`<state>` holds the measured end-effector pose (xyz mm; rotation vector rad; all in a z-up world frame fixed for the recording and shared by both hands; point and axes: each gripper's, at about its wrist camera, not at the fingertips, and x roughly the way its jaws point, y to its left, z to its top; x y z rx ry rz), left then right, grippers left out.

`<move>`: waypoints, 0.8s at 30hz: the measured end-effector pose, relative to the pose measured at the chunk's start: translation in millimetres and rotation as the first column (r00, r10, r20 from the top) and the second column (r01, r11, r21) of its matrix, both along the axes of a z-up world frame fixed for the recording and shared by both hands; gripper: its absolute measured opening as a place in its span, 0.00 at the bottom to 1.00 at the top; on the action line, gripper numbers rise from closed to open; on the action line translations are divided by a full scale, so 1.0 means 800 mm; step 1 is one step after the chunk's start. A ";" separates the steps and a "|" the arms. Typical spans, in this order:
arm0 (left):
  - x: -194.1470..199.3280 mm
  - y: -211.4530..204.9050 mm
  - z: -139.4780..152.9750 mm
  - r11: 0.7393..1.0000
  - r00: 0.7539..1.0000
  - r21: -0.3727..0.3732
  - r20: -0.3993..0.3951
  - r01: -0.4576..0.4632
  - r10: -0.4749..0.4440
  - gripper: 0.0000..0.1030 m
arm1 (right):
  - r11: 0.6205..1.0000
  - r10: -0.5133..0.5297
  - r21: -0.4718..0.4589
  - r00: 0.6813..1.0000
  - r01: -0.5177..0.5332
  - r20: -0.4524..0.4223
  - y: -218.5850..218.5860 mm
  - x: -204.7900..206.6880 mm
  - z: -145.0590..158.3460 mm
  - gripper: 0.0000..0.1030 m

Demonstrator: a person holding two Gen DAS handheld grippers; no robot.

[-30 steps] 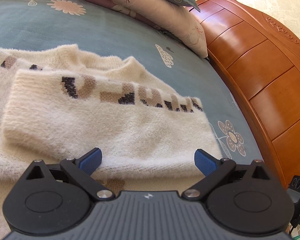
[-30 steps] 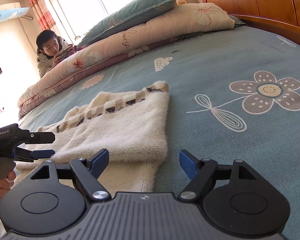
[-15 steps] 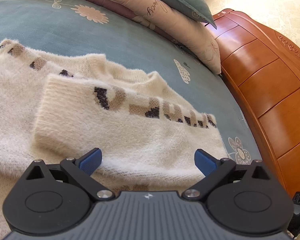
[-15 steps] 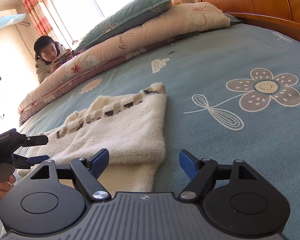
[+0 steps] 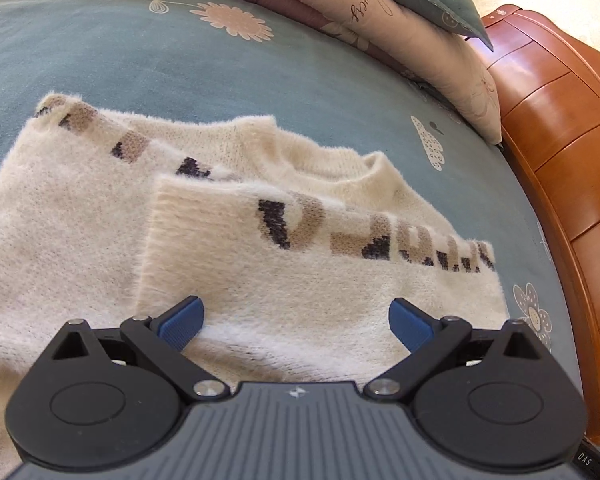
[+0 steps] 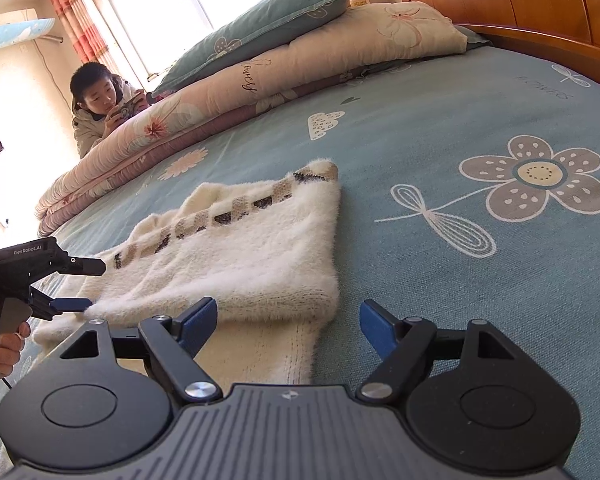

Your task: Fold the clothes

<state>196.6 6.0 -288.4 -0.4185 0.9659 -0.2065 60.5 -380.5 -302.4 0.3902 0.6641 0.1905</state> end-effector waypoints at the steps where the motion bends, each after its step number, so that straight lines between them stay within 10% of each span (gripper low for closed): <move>1: 0.001 0.002 0.003 1.000 1.000 0.009 0.000 -0.005 0.005 0.96 | 1.000 0.001 -0.002 1.000 -0.001 -0.002 0.001 0.000 0.000 0.79; 13: 0.071 -0.039 -0.014 0.974 0.997 0.226 -0.082 0.017 0.002 0.96 | 0.998 0.040 -0.043 0.999 -0.042 -0.027 0.014 0.003 -0.006 0.80; 24: 0.032 -0.038 0.021 0.974 0.995 0.209 -0.059 0.091 -0.080 0.96 | 0.999 0.031 -0.028 0.999 -0.032 -0.017 0.010 0.001 -0.002 0.80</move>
